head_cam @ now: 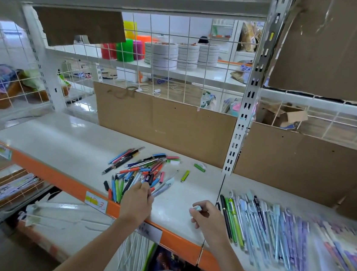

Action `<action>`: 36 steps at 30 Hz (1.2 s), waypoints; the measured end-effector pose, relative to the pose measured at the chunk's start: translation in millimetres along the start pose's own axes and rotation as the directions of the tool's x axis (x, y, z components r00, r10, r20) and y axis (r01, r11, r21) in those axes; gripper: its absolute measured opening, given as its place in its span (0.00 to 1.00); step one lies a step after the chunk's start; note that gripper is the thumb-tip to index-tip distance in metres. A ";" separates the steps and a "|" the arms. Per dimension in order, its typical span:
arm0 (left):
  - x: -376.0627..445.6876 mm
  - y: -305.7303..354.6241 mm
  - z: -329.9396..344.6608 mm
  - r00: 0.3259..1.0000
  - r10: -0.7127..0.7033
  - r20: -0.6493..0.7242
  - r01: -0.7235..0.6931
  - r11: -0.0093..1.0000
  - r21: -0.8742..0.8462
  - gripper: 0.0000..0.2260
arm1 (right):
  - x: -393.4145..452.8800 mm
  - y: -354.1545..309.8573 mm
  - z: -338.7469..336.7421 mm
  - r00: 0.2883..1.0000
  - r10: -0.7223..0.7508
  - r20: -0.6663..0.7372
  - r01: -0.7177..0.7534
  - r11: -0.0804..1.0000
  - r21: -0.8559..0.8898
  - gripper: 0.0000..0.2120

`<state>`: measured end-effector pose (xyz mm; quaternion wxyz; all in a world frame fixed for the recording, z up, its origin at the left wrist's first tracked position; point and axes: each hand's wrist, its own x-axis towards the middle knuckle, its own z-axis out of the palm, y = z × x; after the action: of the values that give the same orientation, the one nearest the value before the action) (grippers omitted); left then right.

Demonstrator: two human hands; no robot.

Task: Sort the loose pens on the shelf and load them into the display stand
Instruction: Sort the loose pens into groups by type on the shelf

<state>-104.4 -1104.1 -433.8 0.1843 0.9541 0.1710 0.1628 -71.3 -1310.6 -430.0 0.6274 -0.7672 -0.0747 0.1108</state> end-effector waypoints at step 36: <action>7.7 26.8 11.8 0.932 0.359 0.045 -0.328 0.890 -0.316 0.08 | 0.0 -5.1 -2.8 0.999 0.031 -0.041 -0.022 0.980 0.197 0.01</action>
<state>-85.9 -1128.1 -431.3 0.3052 0.9366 -0.0371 0.1682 -70.5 -1312.3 -424.5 0.6999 -0.7048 -0.0393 0.1089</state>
